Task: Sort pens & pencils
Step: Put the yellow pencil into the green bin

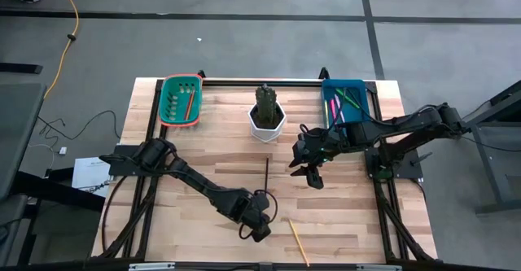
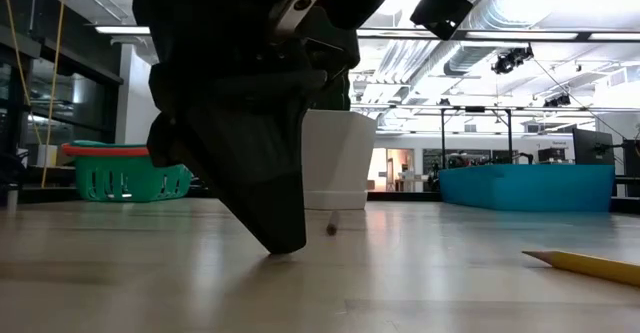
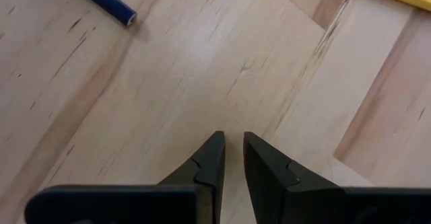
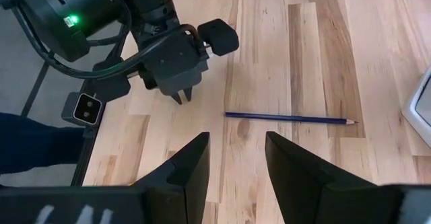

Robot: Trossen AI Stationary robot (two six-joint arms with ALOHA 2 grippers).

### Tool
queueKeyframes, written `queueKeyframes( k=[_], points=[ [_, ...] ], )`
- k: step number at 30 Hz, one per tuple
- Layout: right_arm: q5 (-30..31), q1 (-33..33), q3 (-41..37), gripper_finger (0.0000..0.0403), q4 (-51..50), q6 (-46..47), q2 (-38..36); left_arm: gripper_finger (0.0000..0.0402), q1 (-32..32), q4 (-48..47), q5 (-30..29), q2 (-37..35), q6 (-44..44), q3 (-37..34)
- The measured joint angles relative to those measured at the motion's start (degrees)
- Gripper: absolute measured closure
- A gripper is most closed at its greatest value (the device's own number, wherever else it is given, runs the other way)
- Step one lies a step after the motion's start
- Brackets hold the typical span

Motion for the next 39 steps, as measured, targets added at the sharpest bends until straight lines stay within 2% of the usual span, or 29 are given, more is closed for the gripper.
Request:
queueKeyframes(
  k=[4,7,9,15,20,22,29,39],
  points=[
    [-0.97,-0.02,0.00,0.0267,-0.17,-0.02,0.00,0.0355,0.00,-1.57,-0.06,0.50,3.95,2.40],
    [-5.48,0.00,0.00,0.0267,0.13,-1.18,0.00,0.0355,0.00,-6.29,-1.75,-0.20,8.46,7.02],
    [-7.52,0.02,0.00,0.0267,0.36,-1.30,0.00,0.0355,0.00,-11.78,-5.07,-0.89,9.78,11.42],
    [-13.58,0.02,-0.02,0.0267,3.67,-0.83,0.02,0.0355,-0.02,-33.64,-19.93,-4.11,12.89,24.96],
    [-18.31,0.97,0.00,0.0267,11.78,3.47,0.03,0.0355,-0.34,-40.26,-27.53,-7.31,15.38,32.53],
    [-18.97,1.59,-0.02,0.0267,14.76,5.65,0.02,0.0355,-1.06,-42.01,-29.83,-9.99,16.20,33.32],
    [-14.58,5.74,-0.13,0.0267,17.79,12.45,0.76,0.0355,-5.34,-43.30,-37.95,-20.70,20.24,33.69],
    [1.12,10.97,0.04,0.0267,36.33,25.65,6.81,0.0355,-19.52,-40.02,-46.40,-35.61,30.87,33.64]
  ],
)
